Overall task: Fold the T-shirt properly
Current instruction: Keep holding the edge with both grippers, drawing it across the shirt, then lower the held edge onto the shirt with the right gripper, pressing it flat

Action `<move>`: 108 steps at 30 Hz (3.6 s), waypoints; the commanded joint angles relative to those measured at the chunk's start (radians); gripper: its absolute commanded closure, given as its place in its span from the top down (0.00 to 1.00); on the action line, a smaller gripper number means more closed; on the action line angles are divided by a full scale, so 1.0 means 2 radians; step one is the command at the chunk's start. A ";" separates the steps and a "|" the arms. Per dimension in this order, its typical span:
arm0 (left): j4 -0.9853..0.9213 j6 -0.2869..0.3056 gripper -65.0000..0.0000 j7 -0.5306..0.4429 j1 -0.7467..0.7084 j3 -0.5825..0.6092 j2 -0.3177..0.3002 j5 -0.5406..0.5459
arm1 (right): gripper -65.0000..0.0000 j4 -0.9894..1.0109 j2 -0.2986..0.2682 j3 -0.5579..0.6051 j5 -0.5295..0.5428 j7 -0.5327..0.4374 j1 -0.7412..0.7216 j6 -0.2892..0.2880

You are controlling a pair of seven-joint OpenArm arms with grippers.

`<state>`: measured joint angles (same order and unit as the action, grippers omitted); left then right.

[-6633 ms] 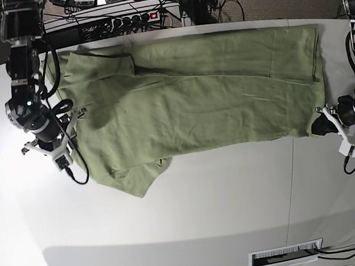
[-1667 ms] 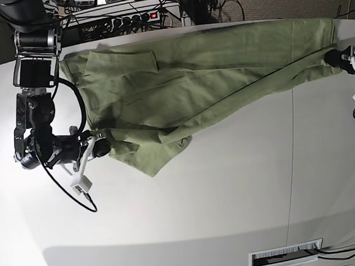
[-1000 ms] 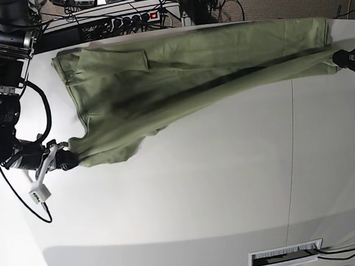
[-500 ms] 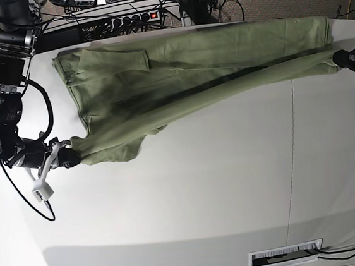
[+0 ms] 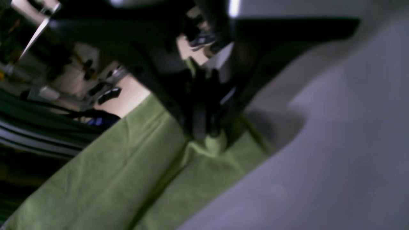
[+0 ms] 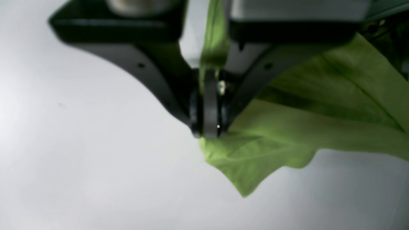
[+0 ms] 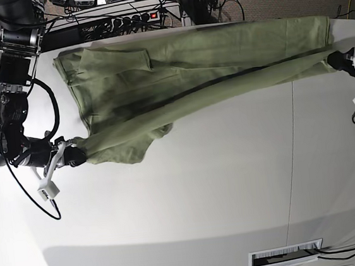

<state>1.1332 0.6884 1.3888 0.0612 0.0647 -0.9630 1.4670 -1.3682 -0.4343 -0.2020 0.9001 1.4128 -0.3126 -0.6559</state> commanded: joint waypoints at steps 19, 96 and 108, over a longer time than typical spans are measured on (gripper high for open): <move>0.061 0.005 0.00 0.004 -0.057 -0.005 -0.005 0.008 | 0.00 -0.008 -0.013 -0.003 0.002 -0.008 0.009 -0.002; 0.061 0.005 0.27 0.004 -0.057 -0.005 0.016 0.008 | 0.07 0.141 0.087 0.153 -0.195 -0.192 -0.059 -0.016; 0.061 0.005 0.27 0.004 -0.057 -0.005 0.016 0.008 | 0.00 0.050 0.087 0.153 -0.062 -0.075 -0.058 -0.016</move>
<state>1.2465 0.6941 1.3914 -0.0608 0.0643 -0.9085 1.4754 -1.2526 -0.2516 0.1070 0.7547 1.2858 -0.3954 -0.6792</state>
